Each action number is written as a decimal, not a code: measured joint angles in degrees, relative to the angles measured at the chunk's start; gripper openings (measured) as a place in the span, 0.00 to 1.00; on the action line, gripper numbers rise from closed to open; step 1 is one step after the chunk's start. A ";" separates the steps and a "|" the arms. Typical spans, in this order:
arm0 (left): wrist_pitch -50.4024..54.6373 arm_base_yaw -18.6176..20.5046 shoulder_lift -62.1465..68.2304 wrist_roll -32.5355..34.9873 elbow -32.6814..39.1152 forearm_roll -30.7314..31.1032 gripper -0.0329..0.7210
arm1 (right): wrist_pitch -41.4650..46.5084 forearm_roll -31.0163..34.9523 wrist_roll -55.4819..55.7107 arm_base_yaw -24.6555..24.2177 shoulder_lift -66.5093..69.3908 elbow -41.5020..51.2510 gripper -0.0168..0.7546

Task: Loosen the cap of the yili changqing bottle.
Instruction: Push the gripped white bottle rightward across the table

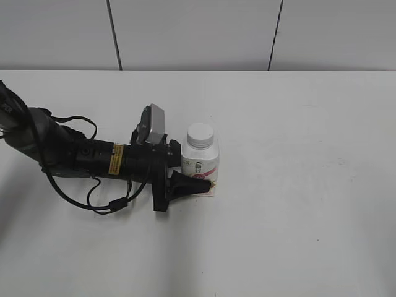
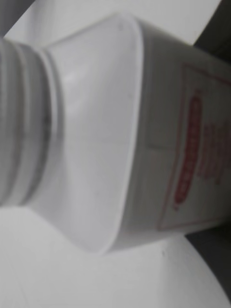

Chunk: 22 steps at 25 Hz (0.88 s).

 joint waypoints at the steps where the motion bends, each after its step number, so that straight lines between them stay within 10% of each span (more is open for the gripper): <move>1: -0.26 0.03 -0.01 0.00 0.00 0.25 0.59 | 0.00 0.00 0.00 0.00 0.00 0.00 0.71; 22: -1.68 0.03 0.61 0.00 0.00 1.43 0.58 | -1.65 4.56 2.65 0.00 5.81 -0.10 0.71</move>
